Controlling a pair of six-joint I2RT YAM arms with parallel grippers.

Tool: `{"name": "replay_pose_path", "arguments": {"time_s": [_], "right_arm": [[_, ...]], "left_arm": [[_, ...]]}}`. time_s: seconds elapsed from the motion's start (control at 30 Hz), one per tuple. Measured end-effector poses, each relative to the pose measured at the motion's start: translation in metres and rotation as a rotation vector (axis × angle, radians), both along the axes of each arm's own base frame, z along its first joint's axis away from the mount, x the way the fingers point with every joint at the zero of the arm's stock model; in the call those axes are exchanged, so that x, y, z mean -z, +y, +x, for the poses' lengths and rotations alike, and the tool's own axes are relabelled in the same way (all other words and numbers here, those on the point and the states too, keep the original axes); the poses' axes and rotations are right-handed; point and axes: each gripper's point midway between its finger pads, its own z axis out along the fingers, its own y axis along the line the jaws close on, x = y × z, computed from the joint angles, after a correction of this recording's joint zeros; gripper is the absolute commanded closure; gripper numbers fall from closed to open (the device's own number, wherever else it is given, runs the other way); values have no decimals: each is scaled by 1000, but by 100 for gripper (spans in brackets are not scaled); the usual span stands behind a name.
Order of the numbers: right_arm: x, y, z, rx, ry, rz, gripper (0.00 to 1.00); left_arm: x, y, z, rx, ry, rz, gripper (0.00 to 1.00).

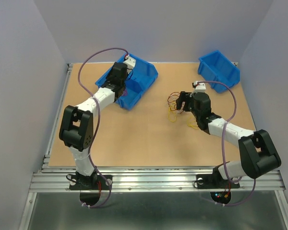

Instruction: Untangle the cables

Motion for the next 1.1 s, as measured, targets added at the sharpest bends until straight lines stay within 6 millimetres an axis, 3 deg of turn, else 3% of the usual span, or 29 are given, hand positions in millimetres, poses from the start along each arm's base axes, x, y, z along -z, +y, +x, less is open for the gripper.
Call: {"name": "replay_pose_path", "arguments": {"time_s": [0.2,0.23,0.27,0.3,0.47,0.6,0.7,0.8,0.83,0.93,1.1], "right_arm": [[6,2,0,-11,16,-2,20],[6,2,0,-11,16,-2,20],[7,2,0,-11,17,-2,20],[7,2,0,-11,17,-2,21],[11,3,-1,-16,30,-6,26],[30,2,-1,-14,79,-26,28],[46,0,-2,-4,122,-52,30],[53,-1,5,4,140,-82,34],[51,-1,9,3,135,-89,35],[41,3,25,2,108,-106,38],[24,10,54,9,63,-120,38]], "left_arm": [[-39,-14,-7,84,-62,-130,46],[-41,-20,-8,112,-62,-156,29],[-41,-27,-10,153,-57,-182,20],[-40,-32,-12,175,-50,-207,11],[-11,-70,-40,381,29,-319,6],[14,-78,-66,435,52,-338,6],[16,-78,-83,453,12,-349,6],[-4,-73,-92,458,-79,-370,6],[-13,-71,-96,460,-115,-379,1],[-56,-64,-110,483,-265,-415,1],[-97,-52,-135,504,-452,-462,1]]}}
